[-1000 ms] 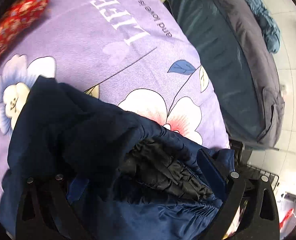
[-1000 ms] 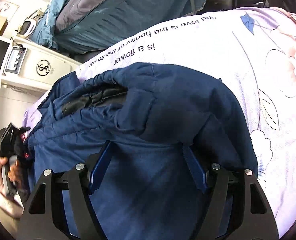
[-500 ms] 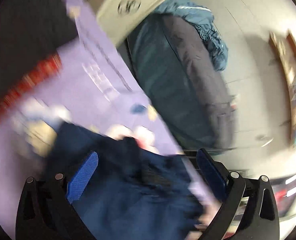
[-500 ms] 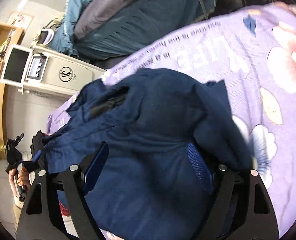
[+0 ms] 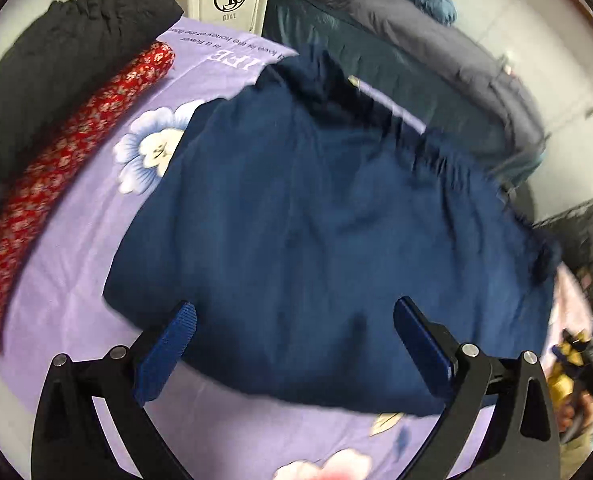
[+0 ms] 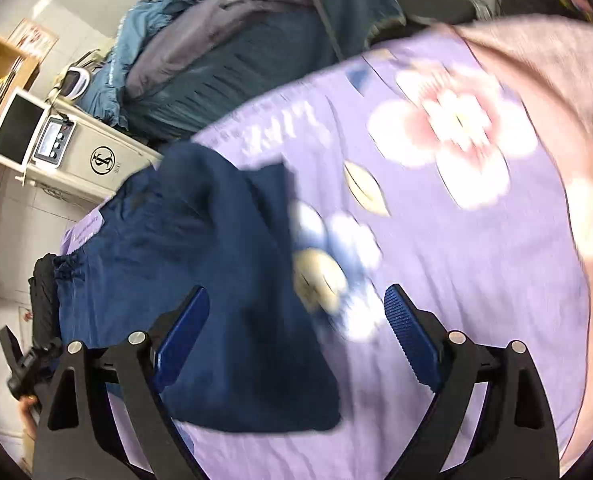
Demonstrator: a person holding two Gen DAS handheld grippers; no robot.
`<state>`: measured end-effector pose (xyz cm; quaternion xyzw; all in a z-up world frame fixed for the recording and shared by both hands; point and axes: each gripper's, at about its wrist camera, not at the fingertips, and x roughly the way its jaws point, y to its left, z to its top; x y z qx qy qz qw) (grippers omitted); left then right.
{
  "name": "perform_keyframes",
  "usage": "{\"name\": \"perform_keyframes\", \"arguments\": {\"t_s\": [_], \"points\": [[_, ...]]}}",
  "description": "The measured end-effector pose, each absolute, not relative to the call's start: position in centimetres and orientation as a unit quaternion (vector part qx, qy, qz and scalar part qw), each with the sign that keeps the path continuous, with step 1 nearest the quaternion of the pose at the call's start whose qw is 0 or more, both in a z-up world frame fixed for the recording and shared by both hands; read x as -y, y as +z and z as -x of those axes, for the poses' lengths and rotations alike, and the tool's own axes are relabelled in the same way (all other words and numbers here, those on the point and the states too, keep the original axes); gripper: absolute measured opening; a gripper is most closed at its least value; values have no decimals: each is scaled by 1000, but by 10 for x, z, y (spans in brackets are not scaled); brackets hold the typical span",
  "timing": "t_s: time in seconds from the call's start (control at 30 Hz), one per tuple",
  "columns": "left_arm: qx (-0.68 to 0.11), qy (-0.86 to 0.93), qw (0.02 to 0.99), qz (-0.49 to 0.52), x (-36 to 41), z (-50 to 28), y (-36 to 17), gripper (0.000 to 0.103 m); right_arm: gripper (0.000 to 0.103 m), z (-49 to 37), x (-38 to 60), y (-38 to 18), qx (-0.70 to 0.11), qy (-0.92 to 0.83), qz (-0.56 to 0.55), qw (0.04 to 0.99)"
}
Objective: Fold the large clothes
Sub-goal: 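Grasp the folded navy jacket bundle with both tools from its edge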
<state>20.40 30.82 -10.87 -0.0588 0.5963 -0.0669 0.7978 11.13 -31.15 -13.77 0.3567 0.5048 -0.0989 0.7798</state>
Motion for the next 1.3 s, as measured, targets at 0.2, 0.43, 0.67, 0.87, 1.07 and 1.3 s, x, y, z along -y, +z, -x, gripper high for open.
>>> {"name": "perform_keyframes", "arguments": {"t_s": [0.2, 0.43, 0.67, 0.87, 1.07, 1.3], "points": [[-618, -61, 783, 37, -295, -199, -120, 97, 88, -105, 292, -167, -527, -33, -378, 761], [-618, -37, 783, 58, -311, -195, -107, 97, 88, -140, 269, -200, -545, 16, -365, 755], [-627, -7, 777, 54, -331, -183, -106, 97, 88, -170, 273, -225, -534, 72, -424, 728], [-630, -2, 776, 46, -335, -172, -102, 97, 88, -190, 273, -239, -525, 79, -457, 713], [-626, -3, 778, 47, -335, -173, -99, 97, 86, -200, 262, -235, -522, 77, -451, 720], [-600, -15, 799, 33, -342, -200, -78, 97, 83, -201, 256, -234, -528, 74, -439, 723]]}}
